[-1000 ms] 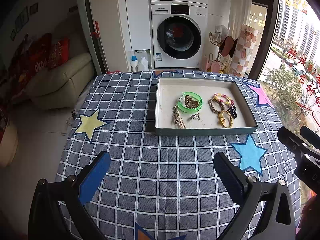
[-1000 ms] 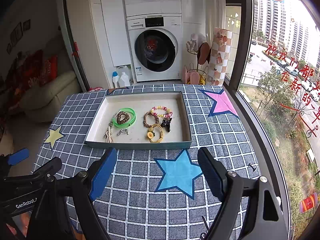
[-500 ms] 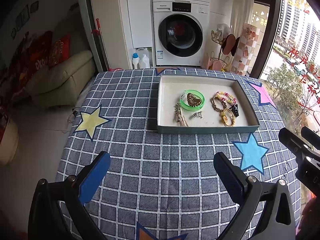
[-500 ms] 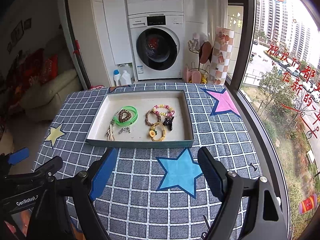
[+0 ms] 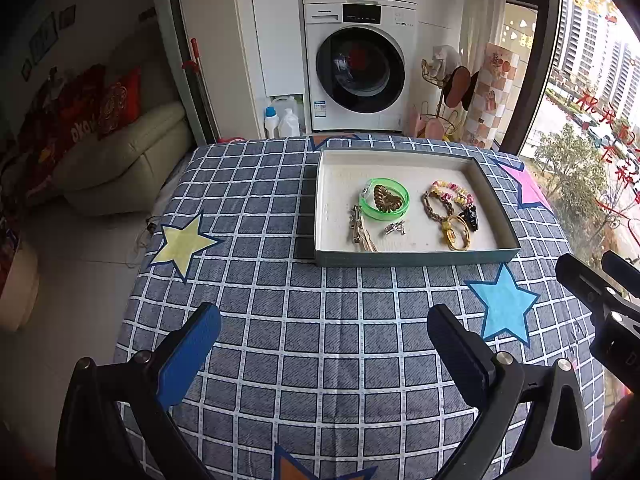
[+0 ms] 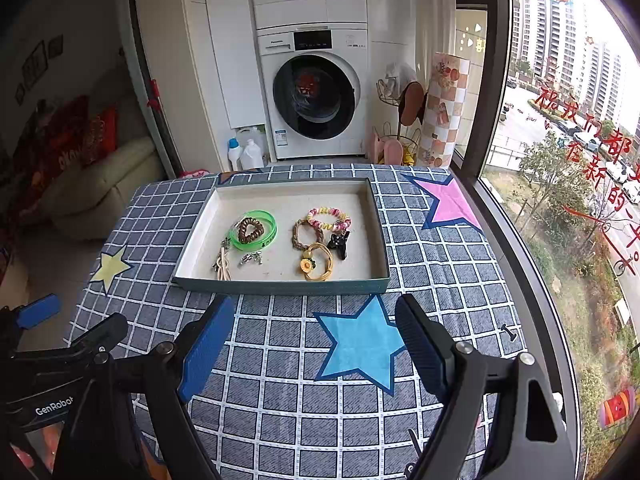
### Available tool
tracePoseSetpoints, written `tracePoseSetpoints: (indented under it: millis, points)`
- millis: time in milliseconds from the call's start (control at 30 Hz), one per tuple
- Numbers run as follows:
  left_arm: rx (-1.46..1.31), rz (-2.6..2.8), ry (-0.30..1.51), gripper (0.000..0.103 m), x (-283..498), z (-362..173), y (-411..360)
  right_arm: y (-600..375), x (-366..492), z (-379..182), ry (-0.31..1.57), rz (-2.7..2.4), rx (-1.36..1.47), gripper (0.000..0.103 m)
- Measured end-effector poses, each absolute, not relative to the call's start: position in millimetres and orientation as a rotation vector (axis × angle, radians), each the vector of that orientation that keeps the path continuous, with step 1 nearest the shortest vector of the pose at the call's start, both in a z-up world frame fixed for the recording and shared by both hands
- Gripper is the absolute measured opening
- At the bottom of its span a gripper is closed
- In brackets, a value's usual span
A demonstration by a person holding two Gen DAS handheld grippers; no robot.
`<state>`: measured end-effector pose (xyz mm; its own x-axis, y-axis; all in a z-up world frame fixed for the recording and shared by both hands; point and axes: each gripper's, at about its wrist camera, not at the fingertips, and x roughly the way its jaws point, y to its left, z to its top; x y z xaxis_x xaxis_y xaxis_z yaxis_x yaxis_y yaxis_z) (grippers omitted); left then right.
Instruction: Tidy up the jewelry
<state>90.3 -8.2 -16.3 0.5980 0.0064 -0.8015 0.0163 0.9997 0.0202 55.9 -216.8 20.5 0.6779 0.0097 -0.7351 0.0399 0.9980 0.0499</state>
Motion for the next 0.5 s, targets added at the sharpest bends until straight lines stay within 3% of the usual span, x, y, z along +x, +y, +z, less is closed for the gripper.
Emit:
tracePoseSetpoints:
  millis: [500]
  points:
    - [0.029,-0.004,0.937,0.103,90.4,-17.8,-9.5,-214.7,53.7,17.6,0.830,-0.015,0.066,0.085]
